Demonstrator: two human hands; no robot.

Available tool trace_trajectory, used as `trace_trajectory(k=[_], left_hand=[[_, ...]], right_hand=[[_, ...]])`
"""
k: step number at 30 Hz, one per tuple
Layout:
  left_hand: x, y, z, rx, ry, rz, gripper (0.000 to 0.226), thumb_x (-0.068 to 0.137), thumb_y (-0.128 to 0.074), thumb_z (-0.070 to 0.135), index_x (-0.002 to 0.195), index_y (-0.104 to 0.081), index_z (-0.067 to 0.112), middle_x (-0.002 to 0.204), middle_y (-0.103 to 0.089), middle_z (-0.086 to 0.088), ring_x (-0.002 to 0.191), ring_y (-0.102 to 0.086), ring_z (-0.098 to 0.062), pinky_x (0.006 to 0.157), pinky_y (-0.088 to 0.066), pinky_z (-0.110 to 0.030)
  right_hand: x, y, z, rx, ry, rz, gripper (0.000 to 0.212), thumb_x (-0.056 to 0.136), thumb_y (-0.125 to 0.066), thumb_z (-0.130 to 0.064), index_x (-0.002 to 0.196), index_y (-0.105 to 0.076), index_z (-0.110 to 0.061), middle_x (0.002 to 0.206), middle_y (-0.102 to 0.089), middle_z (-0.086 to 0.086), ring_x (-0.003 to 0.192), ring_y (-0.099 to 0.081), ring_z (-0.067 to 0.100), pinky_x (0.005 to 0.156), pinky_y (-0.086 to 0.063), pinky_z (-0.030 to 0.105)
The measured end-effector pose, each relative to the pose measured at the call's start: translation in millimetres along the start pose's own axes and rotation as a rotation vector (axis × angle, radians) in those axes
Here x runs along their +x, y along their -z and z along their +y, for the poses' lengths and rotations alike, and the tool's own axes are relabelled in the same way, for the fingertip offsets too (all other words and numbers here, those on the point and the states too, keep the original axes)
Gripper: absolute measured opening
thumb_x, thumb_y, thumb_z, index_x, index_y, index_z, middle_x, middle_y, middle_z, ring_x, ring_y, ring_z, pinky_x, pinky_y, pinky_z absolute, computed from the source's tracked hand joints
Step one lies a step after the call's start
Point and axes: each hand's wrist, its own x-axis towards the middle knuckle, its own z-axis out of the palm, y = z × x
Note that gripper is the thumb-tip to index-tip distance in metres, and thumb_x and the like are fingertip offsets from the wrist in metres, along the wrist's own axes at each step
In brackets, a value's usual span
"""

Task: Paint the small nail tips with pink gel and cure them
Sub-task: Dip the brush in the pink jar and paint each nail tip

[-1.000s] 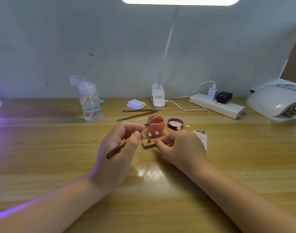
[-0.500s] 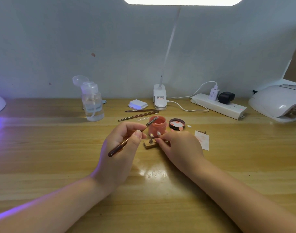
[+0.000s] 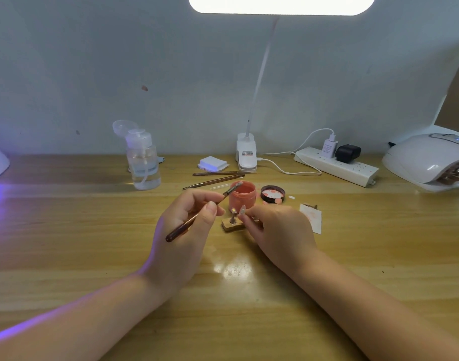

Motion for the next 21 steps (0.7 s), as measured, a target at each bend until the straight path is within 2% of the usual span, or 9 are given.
trace_trajectory(k=[3,5,7,9,12,14,16,18,21], left_hand=[[2,3,-2,-0.011,-0.015,-0.005,0.017,0.089,-0.054,0.026,0.099,-0.067,0.020,0.085,-0.072,0.000,0.086,-0.068,-0.013,0.075,-0.051,-0.019],[3,5,-2,-0.005,-0.009,0.012,0.024,0.086,-0.054,0.037,0.103,-0.064,0.024,0.085,-0.073,0.000,0.086,-0.069,-0.015,0.076,-0.053,-0.022],[5,6,-2,0.023,-0.010,0.027,0.028,0.084,-0.052,0.042,0.104,-0.062,0.026,0.085,-0.073,0.001,0.085,-0.069,-0.015,0.076,-0.053,-0.022],[7,7,-1,0.077,-0.039,0.021,0.026,0.085,-0.051,0.042,0.098,-0.064,0.023,0.084,-0.073,0.002,0.083,-0.068,-0.014,0.073,-0.053,-0.024],[15,7,4,0.133,-0.051,0.043,0.021,0.088,-0.053,0.038,0.086,-0.067,0.022,0.078,-0.072,0.002,0.076,-0.066,-0.021,0.072,-0.054,-0.035],[24,6,7,0.166,-0.048,0.085,0.018,0.090,-0.057,0.031,0.078,-0.068,0.023,0.072,-0.071,0.000,0.068,-0.063,-0.023,0.064,-0.050,-0.032],[36,6,10,0.218,-0.046,0.102,0.021,0.093,-0.060,0.023,0.074,-0.069,0.020,0.069,-0.070,0.003,0.058,-0.058,-0.015,0.050,-0.044,-0.023],[52,5,15,0.289,-0.024,0.079,0.020,0.091,-0.060,0.019,0.074,-0.071,0.018,0.067,-0.070,0.010,0.054,-0.057,-0.002,0.048,-0.038,-0.010],[81,2,21,0.453,0.072,-0.019,0.021,0.087,-0.060,0.021,0.070,-0.072,0.018,0.064,-0.069,0.013,0.052,-0.055,0.005,0.046,-0.038,-0.009]], right_hand=[[-6,7,-4,0.175,0.066,0.171,0.009,0.088,-0.068,-0.027,0.082,-0.073,-0.021,0.071,-0.068,-0.007,0.060,-0.059,0.011,0.049,-0.045,0.029],[-9,11,-2,0.284,0.052,0.179,0.005,0.086,-0.071,-0.021,0.083,-0.074,-0.018,0.073,-0.069,-0.010,0.059,-0.056,0.005,0.053,-0.049,0.029],[-10,14,2,0.377,0.001,0.169,0.003,0.084,-0.073,-0.017,0.086,-0.075,-0.016,0.076,-0.069,-0.012,0.061,-0.060,0.007,0.058,-0.052,0.027],[-8,14,5,0.448,-0.051,0.153,0.005,0.082,-0.074,-0.013,0.087,-0.075,-0.014,0.074,-0.066,-0.014,0.065,-0.063,0.007,0.062,-0.052,0.024],[-5,12,6,0.481,-0.087,0.148,0.004,0.081,-0.075,-0.011,0.085,-0.075,-0.013,0.069,-0.064,-0.016,0.062,-0.062,0.008,0.060,-0.049,0.018],[-5,11,7,0.509,-0.117,0.156,0.004,0.082,-0.075,-0.012,0.085,-0.075,-0.015,0.066,-0.060,-0.021,0.062,-0.061,0.008,0.058,-0.044,0.012],[-4,10,9,0.544,-0.140,0.142,0.007,0.082,-0.074,-0.013,0.088,-0.076,-0.016,0.068,-0.060,-0.025,0.063,-0.061,0.006,0.059,-0.044,0.010],[-3,10,9,0.571,-0.141,0.136,0.008,0.082,-0.074,-0.013,0.089,-0.075,-0.017,0.069,-0.061,-0.024,0.063,-0.062,0.007,0.059,-0.046,0.012],[-3,9,8,0.578,-0.116,0.153,0.006,0.081,-0.075,-0.011,0.086,-0.076,-0.015,0.069,-0.062,-0.023,0.063,-0.059,0.009,0.058,-0.045,0.013]])
